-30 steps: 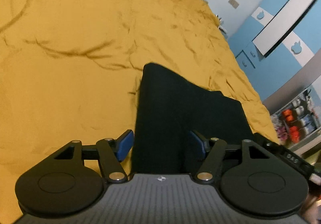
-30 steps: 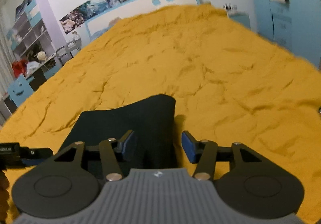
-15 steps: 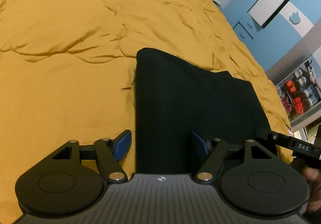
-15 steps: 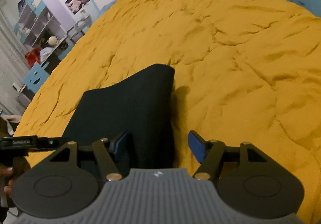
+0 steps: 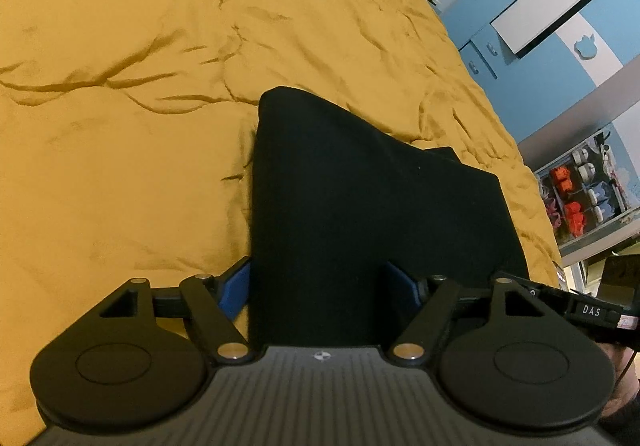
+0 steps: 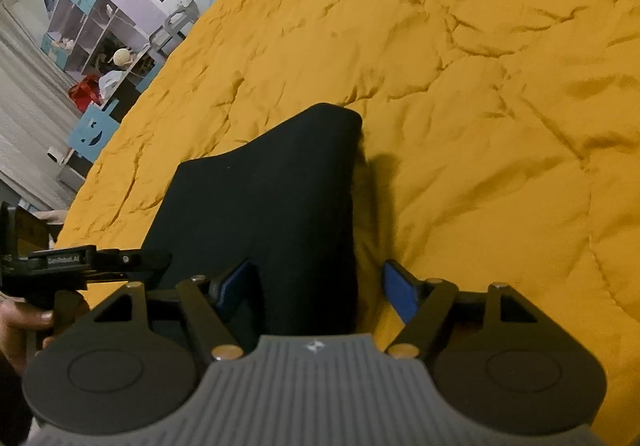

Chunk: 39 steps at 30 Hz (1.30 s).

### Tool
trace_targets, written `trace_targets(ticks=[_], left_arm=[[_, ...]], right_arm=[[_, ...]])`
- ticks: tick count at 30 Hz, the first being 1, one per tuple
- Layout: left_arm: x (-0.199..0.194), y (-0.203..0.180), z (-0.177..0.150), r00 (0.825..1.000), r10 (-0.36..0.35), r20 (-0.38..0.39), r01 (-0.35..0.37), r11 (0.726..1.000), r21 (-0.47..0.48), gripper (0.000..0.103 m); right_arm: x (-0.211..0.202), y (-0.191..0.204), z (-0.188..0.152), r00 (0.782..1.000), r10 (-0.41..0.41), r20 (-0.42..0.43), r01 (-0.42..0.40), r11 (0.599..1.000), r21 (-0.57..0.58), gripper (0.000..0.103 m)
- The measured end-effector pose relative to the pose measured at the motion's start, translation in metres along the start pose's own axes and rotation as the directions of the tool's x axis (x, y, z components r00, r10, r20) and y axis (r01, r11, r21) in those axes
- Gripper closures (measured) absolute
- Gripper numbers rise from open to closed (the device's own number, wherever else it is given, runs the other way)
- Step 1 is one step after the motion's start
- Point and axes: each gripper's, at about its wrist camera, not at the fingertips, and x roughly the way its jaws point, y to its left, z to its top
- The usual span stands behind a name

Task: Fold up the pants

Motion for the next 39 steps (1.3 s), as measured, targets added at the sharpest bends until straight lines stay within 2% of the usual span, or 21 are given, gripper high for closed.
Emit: trace_targets(ticks=[9, 18, 19, 21, 23, 26, 30, 35, 39], left_arm=[[0.010, 0.004, 0.005, 0.999, -0.031, -0.027, 0.030, 0.999, -0.034, 0.013], [0.017, -0.002, 0.007, 0.998, -0.044, -0.046, 0.045, 0.999, 0.008, 0.013], [0.017, -0.001, 0.006, 0.998, -0.050, -0.045, 0.051, 0.999, 0.015, 0.015], [0.018, -0.003, 0.007, 0.997, -0.064, -0.037, 0.065, 0.998, 0.026, 0.035], [0.018, 0.000, 0.008, 0.996, -0.086, -0.031, 0.086, 0.996, 0.002, 0.044], [0.018, 0.003, 0.009, 0.995, -0.099, -0.033, 0.099, 0.995, -0.020, 0.056], [0.016, 0.002, 0.008, 0.995, -0.100, -0.031, 0.100, 0.995, 0.001, 0.061], [0.016, 0.001, 0.008, 0.995, -0.096, -0.028, 0.096, 0.995, 0.000, 0.065], [0.013, -0.002, 0.008, 0.995, -0.093, -0.018, 0.093, 0.996, -0.001, 0.070]], right_arm=[[0.018, 0.003, 0.005, 0.997, 0.068, -0.022, -0.068, 0.997, 0.032, 0.028], [0.029, 0.010, 0.002, 0.994, 0.097, -0.039, -0.096, 0.995, 0.022, 0.030], [0.030, 0.009, 0.002, 0.994, 0.104, -0.037, -0.103, 0.994, 0.030, 0.035], [0.031, 0.006, 0.002, 0.992, 0.125, -0.029, -0.123, 0.991, 0.054, 0.042], [0.032, 0.003, 0.002, 0.989, 0.143, -0.021, -0.141, 0.987, 0.075, 0.048], [0.034, 0.002, 0.002, 0.988, 0.152, -0.014, -0.150, 0.985, 0.086, 0.053], [0.036, 0.002, 0.003, 0.987, 0.157, -0.012, -0.156, 0.984, 0.092, 0.057], [0.036, 0.005, 0.004, 0.988, 0.153, -0.005, -0.152, 0.984, 0.094, 0.071], [0.033, 0.010, 0.005, 0.988, 0.154, 0.004, -0.153, 0.984, 0.096, 0.077]])
